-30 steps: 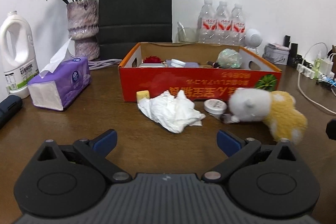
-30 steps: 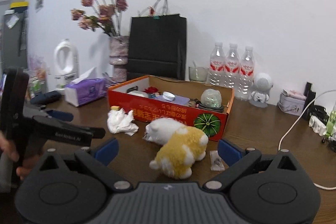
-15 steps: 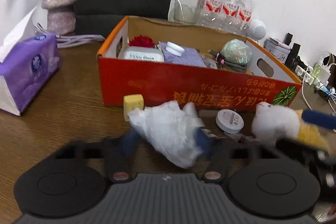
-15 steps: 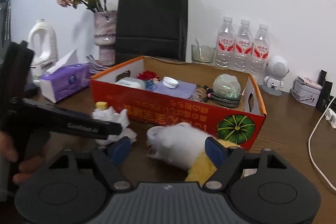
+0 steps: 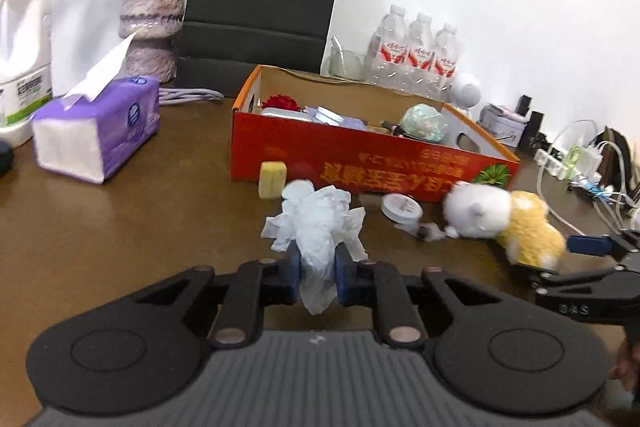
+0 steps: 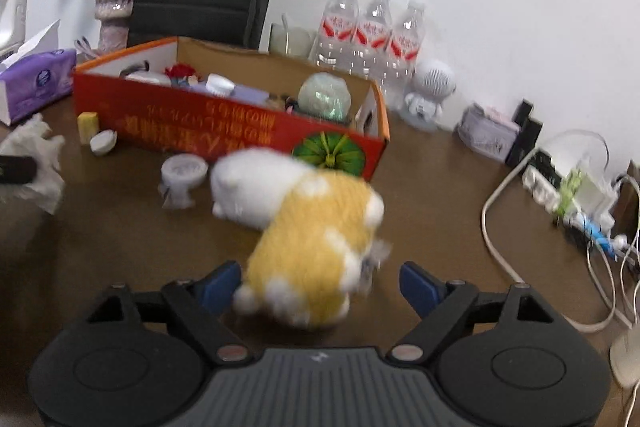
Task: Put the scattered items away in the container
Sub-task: 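Lift the yellow-and-white plush toy with right tool while left tool holds tissue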
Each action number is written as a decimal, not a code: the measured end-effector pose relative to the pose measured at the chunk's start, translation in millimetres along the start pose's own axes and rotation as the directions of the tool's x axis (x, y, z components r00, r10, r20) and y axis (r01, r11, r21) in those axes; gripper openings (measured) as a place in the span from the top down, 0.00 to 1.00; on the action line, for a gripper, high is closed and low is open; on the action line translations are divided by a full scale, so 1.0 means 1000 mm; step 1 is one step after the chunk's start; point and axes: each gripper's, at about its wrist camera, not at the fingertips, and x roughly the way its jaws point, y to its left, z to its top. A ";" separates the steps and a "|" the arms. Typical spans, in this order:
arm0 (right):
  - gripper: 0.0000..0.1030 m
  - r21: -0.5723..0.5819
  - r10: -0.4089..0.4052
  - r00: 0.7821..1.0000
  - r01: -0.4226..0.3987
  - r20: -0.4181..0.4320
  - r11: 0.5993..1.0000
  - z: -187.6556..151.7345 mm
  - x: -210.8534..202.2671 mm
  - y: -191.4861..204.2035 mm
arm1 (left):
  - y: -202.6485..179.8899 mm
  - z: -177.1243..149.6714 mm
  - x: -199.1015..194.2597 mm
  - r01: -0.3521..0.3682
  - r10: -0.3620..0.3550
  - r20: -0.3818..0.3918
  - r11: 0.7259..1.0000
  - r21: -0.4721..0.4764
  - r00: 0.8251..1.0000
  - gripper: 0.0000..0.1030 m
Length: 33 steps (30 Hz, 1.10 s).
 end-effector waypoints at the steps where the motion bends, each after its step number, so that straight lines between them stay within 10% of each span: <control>1: 0.28 0.002 0.014 1.000 -0.014 0.012 1.000 -0.001 -0.003 0.000 | -0.002 -0.003 -0.004 -0.001 0.001 -0.001 1.000 0.001 1.000 0.83; 3: 0.53 0.019 0.051 0.999 -0.051 0.010 0.999 -0.002 0.000 -0.001 | -0.006 -0.007 -0.011 -0.009 0.010 -0.001 1.000 0.014 1.000 0.83; 10: 0.59 0.106 0.105 0.968 -0.132 0.230 0.986 0.007 -0.082 -0.025 | -0.021 -0.004 -0.068 -0.010 0.001 0.112 0.997 0.077 0.994 0.83; 15: 0.68 0.162 0.210 0.948 -0.253 0.240 0.954 0.002 -0.143 -0.047 | -0.030 -0.016 -0.091 0.010 -0.019 0.098 0.996 0.090 0.995 0.83; 17: 0.79 0.177 0.219 0.946 -0.264 0.237 0.948 -0.001 -0.154 -0.050 | -0.031 -0.023 -0.094 0.023 -0.030 0.081 0.996 0.088 0.996 0.83; 18: 1.00 0.181 0.219 0.948 -0.263 0.233 0.948 -0.001 -0.154 -0.050 | -0.032 -0.026 -0.093 0.026 -0.033 0.070 0.996 0.087 0.997 0.83; 27: 0.89 0.295 0.181 0.972 -0.220 0.152 0.930 -0.020 -0.074 -0.046 | -0.035 -0.046 -0.080 0.028 -0.028 -0.002 0.994 0.109 1.000 0.82; 31: 0.15 0.284 0.143 0.926 -0.250 0.350 0.925 -0.022 -0.113 -0.063 | -0.033 -0.054 -0.068 0.037 -0.033 -0.048 0.995 0.097 0.998 0.82; 33: 0.14 0.265 0.122 0.905 -0.245 0.409 0.933 -0.025 -0.127 -0.066 | -0.035 -0.057 -0.063 0.040 -0.034 -0.063 0.994 0.102 0.997 0.82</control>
